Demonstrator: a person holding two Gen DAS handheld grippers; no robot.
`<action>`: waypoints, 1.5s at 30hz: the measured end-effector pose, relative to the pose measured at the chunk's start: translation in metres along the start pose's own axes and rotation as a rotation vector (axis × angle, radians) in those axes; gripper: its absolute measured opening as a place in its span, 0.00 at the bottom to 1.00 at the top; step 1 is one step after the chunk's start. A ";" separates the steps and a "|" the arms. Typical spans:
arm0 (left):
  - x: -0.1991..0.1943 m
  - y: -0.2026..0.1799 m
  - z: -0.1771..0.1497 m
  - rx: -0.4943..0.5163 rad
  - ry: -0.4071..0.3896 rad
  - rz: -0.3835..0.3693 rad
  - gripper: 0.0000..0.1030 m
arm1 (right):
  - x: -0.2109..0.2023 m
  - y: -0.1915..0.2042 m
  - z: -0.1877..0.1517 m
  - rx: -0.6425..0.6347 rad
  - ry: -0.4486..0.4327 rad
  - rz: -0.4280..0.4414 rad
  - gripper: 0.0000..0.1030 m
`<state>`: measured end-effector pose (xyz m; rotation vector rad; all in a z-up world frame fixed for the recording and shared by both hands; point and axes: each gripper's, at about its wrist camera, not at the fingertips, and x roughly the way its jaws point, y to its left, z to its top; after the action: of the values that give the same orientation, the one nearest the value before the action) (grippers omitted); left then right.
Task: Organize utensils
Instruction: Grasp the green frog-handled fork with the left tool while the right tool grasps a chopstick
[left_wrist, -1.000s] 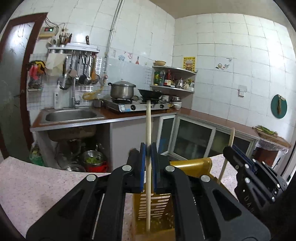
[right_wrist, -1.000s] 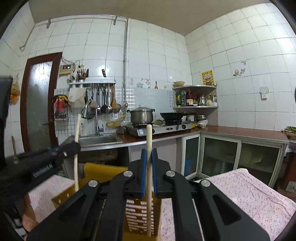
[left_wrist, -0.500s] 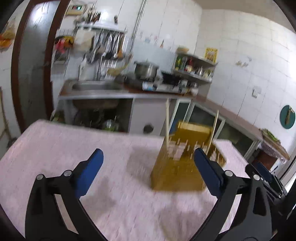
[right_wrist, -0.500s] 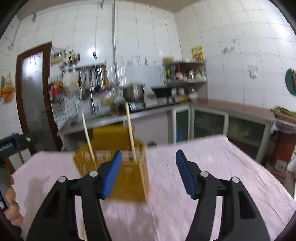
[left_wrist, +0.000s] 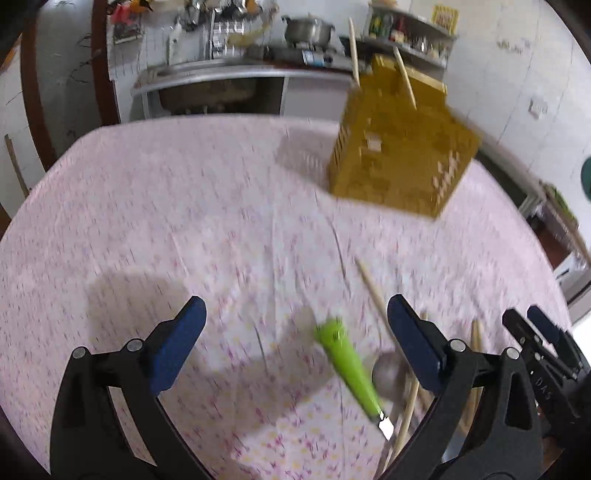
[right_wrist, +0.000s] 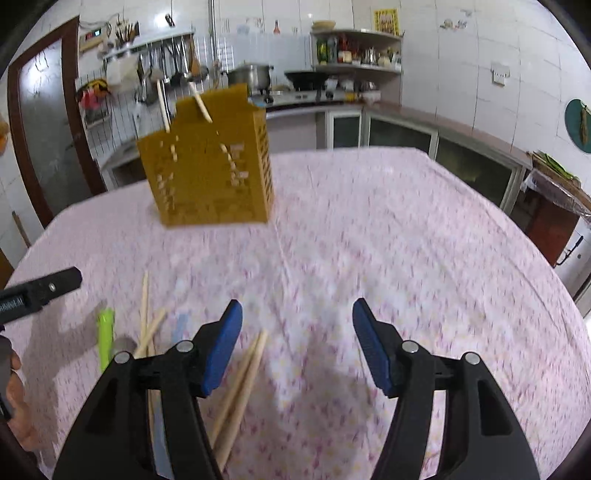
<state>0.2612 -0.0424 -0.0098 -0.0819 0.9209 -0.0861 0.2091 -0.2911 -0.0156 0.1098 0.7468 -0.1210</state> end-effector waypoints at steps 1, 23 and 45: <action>0.002 -0.002 -0.004 0.002 0.010 0.009 0.92 | 0.002 -0.001 -0.003 0.004 0.020 0.005 0.60; 0.025 -0.031 -0.017 0.083 0.106 0.078 0.50 | 0.023 0.021 -0.017 -0.002 0.146 0.051 0.27; 0.031 -0.031 -0.005 0.100 0.147 0.050 0.26 | 0.022 0.010 -0.006 0.028 0.173 0.092 0.07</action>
<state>0.2744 -0.0773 -0.0341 0.0410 1.0632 -0.0927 0.2226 -0.2817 -0.0350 0.1829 0.9110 -0.0347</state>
